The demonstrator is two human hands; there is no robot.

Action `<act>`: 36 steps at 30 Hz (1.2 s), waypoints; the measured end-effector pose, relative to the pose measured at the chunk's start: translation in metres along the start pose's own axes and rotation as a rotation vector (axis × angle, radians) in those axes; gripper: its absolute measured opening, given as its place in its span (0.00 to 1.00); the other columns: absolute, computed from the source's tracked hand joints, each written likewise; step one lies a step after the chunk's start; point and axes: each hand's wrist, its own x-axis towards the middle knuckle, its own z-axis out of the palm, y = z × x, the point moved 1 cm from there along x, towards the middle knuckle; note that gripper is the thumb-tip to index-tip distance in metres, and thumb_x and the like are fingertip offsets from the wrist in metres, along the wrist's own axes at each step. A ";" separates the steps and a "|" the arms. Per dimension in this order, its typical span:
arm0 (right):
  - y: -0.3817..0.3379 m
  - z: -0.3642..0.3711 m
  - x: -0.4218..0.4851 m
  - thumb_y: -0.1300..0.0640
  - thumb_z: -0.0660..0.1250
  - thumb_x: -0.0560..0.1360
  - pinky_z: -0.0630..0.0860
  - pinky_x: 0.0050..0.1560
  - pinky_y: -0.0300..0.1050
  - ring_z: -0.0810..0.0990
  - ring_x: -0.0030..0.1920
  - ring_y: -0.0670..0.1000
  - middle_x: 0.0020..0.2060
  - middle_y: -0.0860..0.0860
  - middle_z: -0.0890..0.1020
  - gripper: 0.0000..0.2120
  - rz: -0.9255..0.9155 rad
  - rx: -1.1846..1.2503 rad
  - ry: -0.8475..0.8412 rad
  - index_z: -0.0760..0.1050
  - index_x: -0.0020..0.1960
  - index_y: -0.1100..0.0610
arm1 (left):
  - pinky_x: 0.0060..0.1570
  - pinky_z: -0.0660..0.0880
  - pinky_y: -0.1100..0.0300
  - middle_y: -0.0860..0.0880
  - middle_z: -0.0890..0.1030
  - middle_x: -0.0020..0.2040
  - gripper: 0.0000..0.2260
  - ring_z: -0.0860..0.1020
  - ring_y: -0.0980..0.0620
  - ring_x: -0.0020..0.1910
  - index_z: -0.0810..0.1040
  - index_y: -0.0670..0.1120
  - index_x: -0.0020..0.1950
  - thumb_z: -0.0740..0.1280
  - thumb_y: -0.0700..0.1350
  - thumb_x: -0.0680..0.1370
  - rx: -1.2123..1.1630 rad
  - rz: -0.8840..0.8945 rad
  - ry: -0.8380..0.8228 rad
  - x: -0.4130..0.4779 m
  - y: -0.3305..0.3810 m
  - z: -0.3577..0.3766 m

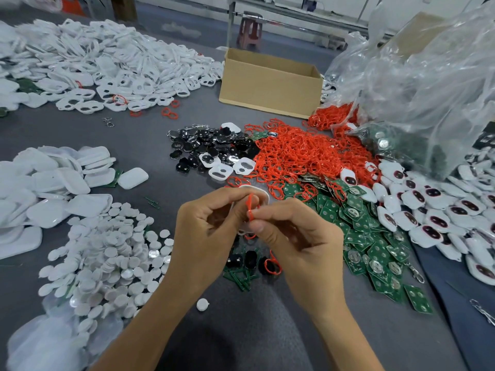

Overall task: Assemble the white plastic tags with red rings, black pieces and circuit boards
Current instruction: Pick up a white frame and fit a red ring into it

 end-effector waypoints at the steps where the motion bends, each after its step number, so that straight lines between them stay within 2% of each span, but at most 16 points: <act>1: 0.000 0.000 0.000 0.62 0.73 0.68 0.77 0.43 0.47 0.82 0.40 0.55 0.38 0.49 0.83 0.08 -0.003 -0.005 0.002 0.82 0.46 0.51 | 0.43 0.76 0.71 0.51 0.85 0.43 0.07 0.82 0.60 0.42 0.84 0.43 0.48 0.66 0.39 0.77 0.002 0.004 -0.002 0.000 0.000 0.000; 4: -0.001 0.000 0.000 0.61 0.72 0.69 0.76 0.42 0.44 0.82 0.40 0.53 0.38 0.48 0.83 0.07 -0.010 -0.002 0.002 0.83 0.43 0.50 | 0.43 0.76 0.70 0.52 0.85 0.43 0.07 0.83 0.60 0.43 0.84 0.42 0.49 0.66 0.39 0.78 0.002 0.023 0.001 0.000 0.003 0.000; 8: -0.005 0.000 0.000 0.60 0.71 0.70 0.72 0.41 0.31 0.79 0.37 0.41 0.37 0.43 0.81 0.05 -0.051 0.004 -0.007 0.81 0.44 0.51 | 0.44 0.77 0.70 0.52 0.85 0.44 0.07 0.83 0.58 0.43 0.83 0.43 0.50 0.65 0.42 0.78 0.013 0.073 0.003 -0.001 0.008 -0.002; 11: -0.009 0.001 0.001 0.60 0.69 0.71 0.70 0.38 0.25 0.78 0.34 0.36 0.36 0.39 0.80 0.03 -0.077 0.056 -0.022 0.78 0.43 0.52 | 0.45 0.76 0.71 0.52 0.85 0.46 0.07 0.82 0.59 0.45 0.83 0.44 0.50 0.65 0.42 0.78 0.011 0.105 0.009 0.000 0.011 -0.004; 13: -0.011 0.002 0.002 0.60 0.68 0.71 0.70 0.39 0.25 0.79 0.36 0.36 0.37 0.39 0.80 0.03 -0.092 0.083 -0.025 0.78 0.44 0.54 | 0.46 0.76 0.70 0.52 0.85 0.46 0.07 0.82 0.59 0.46 0.82 0.44 0.51 0.65 0.41 0.78 0.008 0.116 0.016 0.000 0.012 -0.004; 17: -0.010 0.001 0.004 0.60 0.68 0.71 0.73 0.43 0.33 0.79 0.39 0.41 0.38 0.43 0.82 0.03 -0.062 0.111 0.006 0.79 0.44 0.54 | 0.46 0.76 0.69 0.54 0.85 0.46 0.04 0.82 0.57 0.45 0.83 0.47 0.50 0.68 0.44 0.79 0.014 0.139 0.040 0.000 0.012 -0.006; 20: -0.010 0.002 0.004 0.61 0.71 0.73 0.74 0.43 0.35 0.79 0.38 0.43 0.38 0.44 0.82 0.06 -0.058 0.136 0.015 0.79 0.45 0.51 | 0.46 0.76 0.68 0.56 0.84 0.45 0.06 0.82 0.57 0.45 0.84 0.48 0.48 0.66 0.46 0.78 0.024 0.136 0.047 0.000 0.013 -0.006; 23: -0.009 0.002 0.004 0.59 0.70 0.73 0.75 0.40 0.36 0.79 0.36 0.44 0.36 0.46 0.82 0.04 -0.015 0.198 0.061 0.81 0.43 0.50 | 0.45 0.75 0.70 0.57 0.85 0.44 0.04 0.82 0.60 0.44 0.82 0.47 0.49 0.68 0.44 0.78 0.024 0.123 0.037 0.000 0.012 -0.006; 25: -0.007 0.002 0.004 0.59 0.69 0.75 0.75 0.38 0.35 0.79 0.34 0.45 0.34 0.48 0.82 0.03 0.048 0.243 0.107 0.80 0.43 0.54 | 0.45 0.76 0.70 0.56 0.85 0.44 0.05 0.83 0.60 0.43 0.83 0.47 0.48 0.68 0.44 0.76 0.009 0.078 0.016 0.001 0.011 -0.005; 27: -0.004 0.001 0.005 0.57 0.67 0.74 0.75 0.36 0.35 0.77 0.32 0.45 0.32 0.49 0.81 0.05 0.105 0.256 0.141 0.79 0.43 0.58 | 0.44 0.76 0.69 0.53 0.86 0.42 0.05 0.83 0.59 0.42 0.85 0.49 0.47 0.69 0.45 0.75 -0.013 -0.003 -0.017 0.001 0.009 -0.004; 30: -0.001 0.001 0.005 0.55 0.66 0.74 0.73 0.34 0.33 0.75 0.30 0.43 0.30 0.47 0.79 0.07 0.141 0.251 0.149 0.77 0.41 0.59 | 0.43 0.78 0.65 0.52 0.85 0.39 0.06 0.81 0.58 0.39 0.85 0.49 0.46 0.72 0.48 0.71 -0.071 -0.119 -0.056 0.001 0.003 -0.001; 33: 0.001 0.002 0.005 0.59 0.65 0.76 0.71 0.33 0.31 0.74 0.29 0.41 0.29 0.45 0.78 0.06 0.144 0.225 0.155 0.77 0.40 0.57 | 0.42 0.79 0.62 0.46 0.84 0.38 0.09 0.80 0.54 0.38 0.85 0.45 0.46 0.74 0.48 0.69 -0.120 -0.161 -0.054 -0.001 -0.001 0.001; 36: 0.003 0.002 0.004 0.59 0.64 0.76 0.70 0.32 0.30 0.73 0.29 0.40 0.29 0.44 0.78 0.07 0.144 0.207 0.149 0.77 0.41 0.58 | 0.40 0.78 0.65 0.44 0.83 0.37 0.07 0.79 0.55 0.37 0.84 0.43 0.45 0.74 0.45 0.71 -0.138 -0.163 -0.060 -0.001 0.000 0.001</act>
